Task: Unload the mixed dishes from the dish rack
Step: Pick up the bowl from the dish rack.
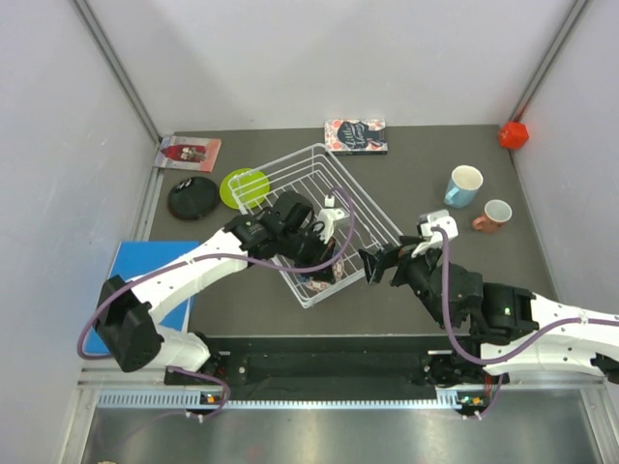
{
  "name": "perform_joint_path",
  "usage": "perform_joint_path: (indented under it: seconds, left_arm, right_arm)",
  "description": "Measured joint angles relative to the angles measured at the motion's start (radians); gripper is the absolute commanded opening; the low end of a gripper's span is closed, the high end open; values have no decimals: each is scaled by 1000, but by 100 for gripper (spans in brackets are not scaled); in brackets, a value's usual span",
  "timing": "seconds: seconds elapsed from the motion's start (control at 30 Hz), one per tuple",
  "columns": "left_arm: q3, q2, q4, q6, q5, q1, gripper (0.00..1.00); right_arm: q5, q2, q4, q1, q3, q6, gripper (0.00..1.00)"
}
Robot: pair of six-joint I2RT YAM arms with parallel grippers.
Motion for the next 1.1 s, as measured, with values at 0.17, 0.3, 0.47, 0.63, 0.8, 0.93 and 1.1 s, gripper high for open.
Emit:
perform_joint_path:
  seconds: [0.17, 0.3, 0.47, 0.63, 0.8, 0.93, 1.1]
  left_arm:
    - [6, -2, 17, -17, 35, 6, 0]
    - [-5, -4, 52, -40, 71, 8, 0]
    - [-91, -16, 145, -80, 127, 9, 0]
    - [-215, -26, 253, -140, 176, 10, 0]
    - [-308, -46, 425, -238, 259, 29, 0]
    - [-402, -45, 615, -360, 336, 60, 0]
    - [-447, -37, 797, -507, 406, 89, 0]
  right_arm:
    - [-3, -3, 0, 0, -1, 6, 100]
    - [-4, -6, -1, 0, -7, 8, 100]
    - [-7, -6, -1, 0, -8, 11, 100]
    - [-7, 10, -8, 0, -21, 33, 100]
    - [-13, 24, -13, 0, -34, 50, 100]
    - [-14, 24, -12, 0, -34, 55, 100]
    - [-17, 20, -10, 0, -38, 63, 100]
